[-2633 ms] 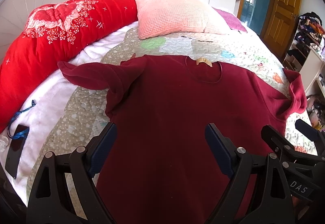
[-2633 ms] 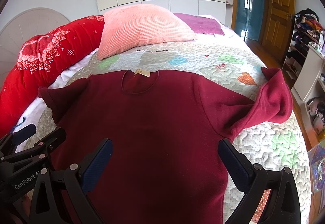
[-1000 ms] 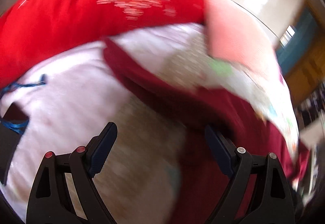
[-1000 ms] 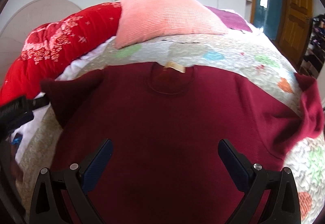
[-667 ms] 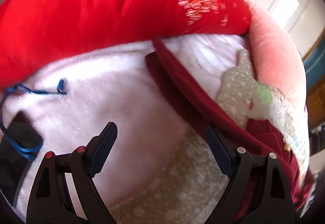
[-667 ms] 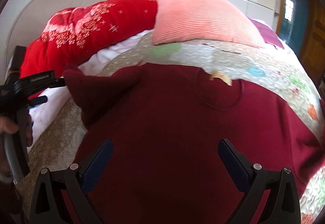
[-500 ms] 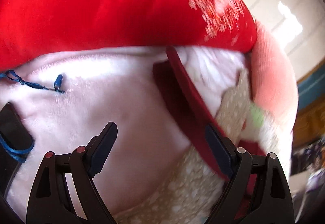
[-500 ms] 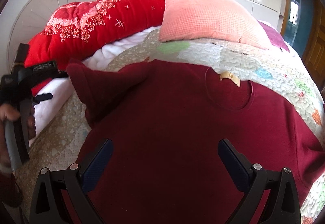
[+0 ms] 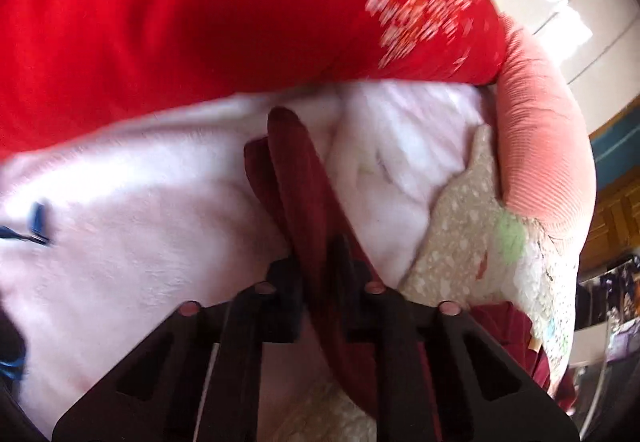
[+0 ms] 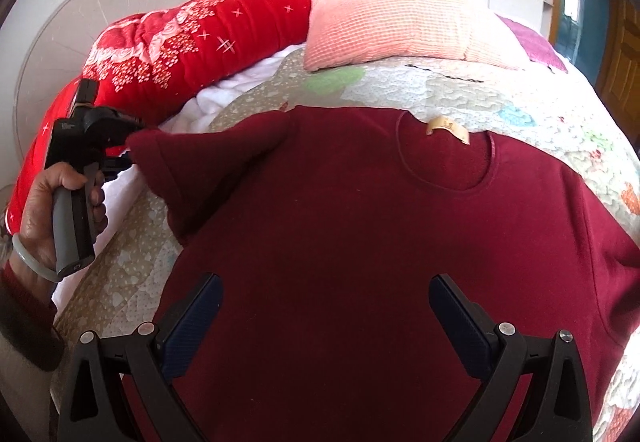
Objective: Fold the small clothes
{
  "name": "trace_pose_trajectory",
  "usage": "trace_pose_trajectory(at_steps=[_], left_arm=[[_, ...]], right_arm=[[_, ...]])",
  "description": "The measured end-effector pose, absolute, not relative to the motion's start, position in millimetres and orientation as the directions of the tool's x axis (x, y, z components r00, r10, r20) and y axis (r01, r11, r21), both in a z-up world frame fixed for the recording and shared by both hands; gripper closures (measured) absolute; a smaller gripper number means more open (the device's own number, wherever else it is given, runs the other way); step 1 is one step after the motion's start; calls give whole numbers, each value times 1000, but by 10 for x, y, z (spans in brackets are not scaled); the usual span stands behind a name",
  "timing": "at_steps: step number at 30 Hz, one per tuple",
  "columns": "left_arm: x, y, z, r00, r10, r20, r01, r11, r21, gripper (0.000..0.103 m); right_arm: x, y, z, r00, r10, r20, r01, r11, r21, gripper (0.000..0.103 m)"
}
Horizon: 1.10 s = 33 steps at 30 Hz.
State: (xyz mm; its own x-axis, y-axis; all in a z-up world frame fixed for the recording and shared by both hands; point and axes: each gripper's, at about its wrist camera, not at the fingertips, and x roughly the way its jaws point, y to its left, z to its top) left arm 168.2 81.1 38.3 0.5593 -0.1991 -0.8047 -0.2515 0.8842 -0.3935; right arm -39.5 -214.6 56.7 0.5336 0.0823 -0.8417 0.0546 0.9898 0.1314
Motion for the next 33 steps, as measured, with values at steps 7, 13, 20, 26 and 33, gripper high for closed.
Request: trace_pose_trajectory(at_steps=[7,13,20,26,33], left_arm=[[1193,1280,1295,757,-137,-638,-176,899,-402,96],[978,1575,1684,821,-110,-560,-173,887,-428,96],[658,583,1993,806,-310,-504,103,912,-397,96],[331,-884,1758,677,-513,-527,355,856,-376,96],[399,-2103,696,492,-587,-643,413,808,-421,92]], right_arm=[[-426,-2171,598,539,86,-838,67,987,144,1],[-429,-2014,604,535,120,-836,28,987,159,1],[-548,-2313,699,554,72,-830,77,988,138,1],[-783,-3051,802,561,-32,-827,233,965,120,1],[-1134,-3823,902,544,-142,-827,431,893,130,1]])
